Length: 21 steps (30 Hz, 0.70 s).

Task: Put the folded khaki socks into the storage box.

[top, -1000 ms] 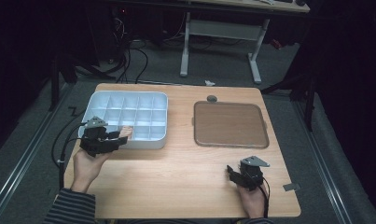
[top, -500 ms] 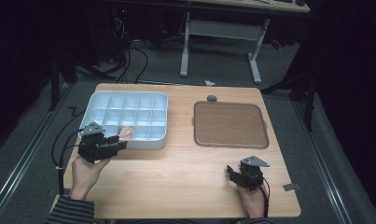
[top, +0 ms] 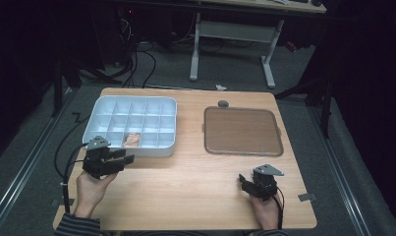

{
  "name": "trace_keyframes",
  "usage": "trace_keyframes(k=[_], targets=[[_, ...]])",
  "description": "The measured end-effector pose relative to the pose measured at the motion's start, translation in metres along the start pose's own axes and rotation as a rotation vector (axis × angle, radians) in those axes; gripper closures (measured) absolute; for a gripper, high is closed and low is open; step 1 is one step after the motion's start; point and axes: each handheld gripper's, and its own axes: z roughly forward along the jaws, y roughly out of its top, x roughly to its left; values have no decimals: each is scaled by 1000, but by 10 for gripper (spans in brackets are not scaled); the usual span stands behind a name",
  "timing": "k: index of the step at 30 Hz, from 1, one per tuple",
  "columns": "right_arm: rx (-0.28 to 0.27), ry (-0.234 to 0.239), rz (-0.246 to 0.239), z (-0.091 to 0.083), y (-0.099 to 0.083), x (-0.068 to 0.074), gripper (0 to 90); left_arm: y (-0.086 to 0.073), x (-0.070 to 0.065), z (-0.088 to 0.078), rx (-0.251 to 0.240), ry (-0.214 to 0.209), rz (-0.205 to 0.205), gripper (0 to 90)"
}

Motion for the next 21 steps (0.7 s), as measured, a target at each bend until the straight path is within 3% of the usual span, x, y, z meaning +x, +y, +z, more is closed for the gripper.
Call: trace_keyframes(k=[21], targets=[[0, 1, -1, 0, 0, 0, 388, -15, -10, 13, 18, -34, -18, 529]])
